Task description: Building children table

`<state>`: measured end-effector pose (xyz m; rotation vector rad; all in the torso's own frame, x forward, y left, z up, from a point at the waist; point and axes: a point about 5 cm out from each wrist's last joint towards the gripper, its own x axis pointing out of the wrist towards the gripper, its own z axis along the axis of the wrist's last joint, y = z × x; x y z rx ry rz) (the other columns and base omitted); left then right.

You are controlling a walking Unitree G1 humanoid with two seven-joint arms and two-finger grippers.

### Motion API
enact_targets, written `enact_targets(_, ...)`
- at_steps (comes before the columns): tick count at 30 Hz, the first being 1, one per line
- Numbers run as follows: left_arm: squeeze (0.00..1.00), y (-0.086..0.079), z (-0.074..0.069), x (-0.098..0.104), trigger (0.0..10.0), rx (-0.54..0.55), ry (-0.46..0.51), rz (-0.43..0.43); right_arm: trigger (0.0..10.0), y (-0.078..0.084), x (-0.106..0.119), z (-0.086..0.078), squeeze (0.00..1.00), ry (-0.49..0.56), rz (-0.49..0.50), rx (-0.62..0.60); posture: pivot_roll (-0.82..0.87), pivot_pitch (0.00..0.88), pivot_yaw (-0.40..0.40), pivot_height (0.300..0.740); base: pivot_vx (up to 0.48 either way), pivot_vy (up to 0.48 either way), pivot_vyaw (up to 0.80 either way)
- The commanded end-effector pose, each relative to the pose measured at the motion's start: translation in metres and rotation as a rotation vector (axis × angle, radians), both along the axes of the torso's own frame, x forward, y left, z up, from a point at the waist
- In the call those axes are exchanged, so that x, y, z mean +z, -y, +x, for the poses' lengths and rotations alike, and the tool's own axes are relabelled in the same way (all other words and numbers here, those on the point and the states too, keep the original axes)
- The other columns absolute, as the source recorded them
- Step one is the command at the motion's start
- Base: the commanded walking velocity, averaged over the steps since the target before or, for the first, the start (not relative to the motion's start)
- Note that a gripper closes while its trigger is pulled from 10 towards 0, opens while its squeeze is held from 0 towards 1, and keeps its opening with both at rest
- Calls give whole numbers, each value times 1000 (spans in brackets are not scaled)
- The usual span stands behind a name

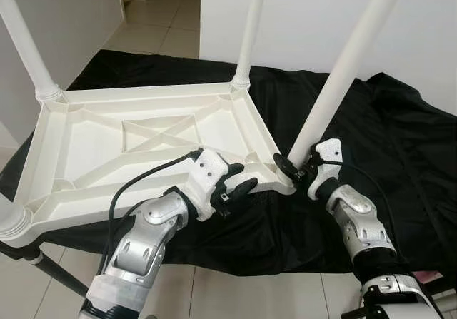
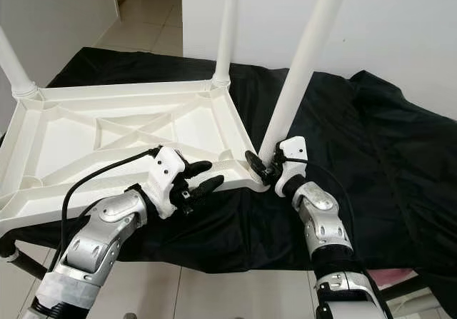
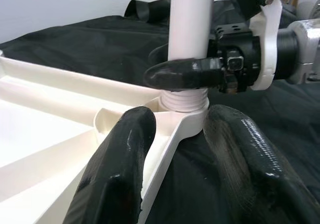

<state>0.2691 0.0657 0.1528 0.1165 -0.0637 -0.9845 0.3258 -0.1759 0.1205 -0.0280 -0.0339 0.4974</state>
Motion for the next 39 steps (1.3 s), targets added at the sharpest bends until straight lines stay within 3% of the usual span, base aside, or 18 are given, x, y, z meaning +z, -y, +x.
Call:
enact_targets(1,0,2,3,-1,10000,34,5,3,10000,1,0,-1,0,6,7,-32,18,0,-60,740,0,0,0)
enact_targets(6,0,4,4,-1,10000,27,7,4,10000,-3,3,-10,0,33,119,-177,11,0,-62,740,0,0,0)
enact_targets(11,0,5,4,-2,10000,25,6,2,10000,-8,4,-15,0,45,162,-262,-8,0,-53,740,0,0,0)
enact_targets(16,0,0,7,-6,10000,25,21,42,10000,-11,2,-12,0,11,177,-424,-13,0,-54,740,0,0,0)
enact_targets(20,0,-2,5,-8,10000,12,16,54,10000,-13,-2,-17,0,10,129,-517,-14,0,-66,740,0,0,0)
enact_targets(21,0,-3,3,-9,10000,5,11,54,10000,-14,-4,-23,0,18,105,-587,-10,0,-82,740,0,0,0)
enact_targets(24,0,-3,2,-9,10000,3,10,54,10000,-14,-4,-25,0,26,101,-618,-10,0,-82,740,0,0,0)
enact_targets(27,0,-6,2,-10,10000,10,4,50,10000,-25,-7,-29,0,4,119,-665,2,0,-92,740,0,0,0)
enact_targets(28,157,-7,1,-9,10000,12,-1,37,10000,-29,-7,-30,0,-4,135,-664,3,0,-93,740,0,0,0)
enact_targets(29,157,-8,0,-9,10000,13,-4,28,10000,-32,-6,-30,0,-8,147,-662,3,0,-93,740,0,0,0)
enact_targets(30,1000,-8,0,-9,10000,13,-5,21,10000,-32,-5,-31,0,-9,152,-663,3,0,-93,740,0,0,0)
enact_targets(33,1000,-4,-7,-9,10000,-33,-39,-32,10000,-32,-2,-30,0,6,146,-653,10,0,-99,740,0,0,0)
enact_targets(39,1000,0,-11,-10,10000,-21,-24,-9,10000,-32,-1,-32,0,9,137,-655,22,0,-106,740,0,0,0)
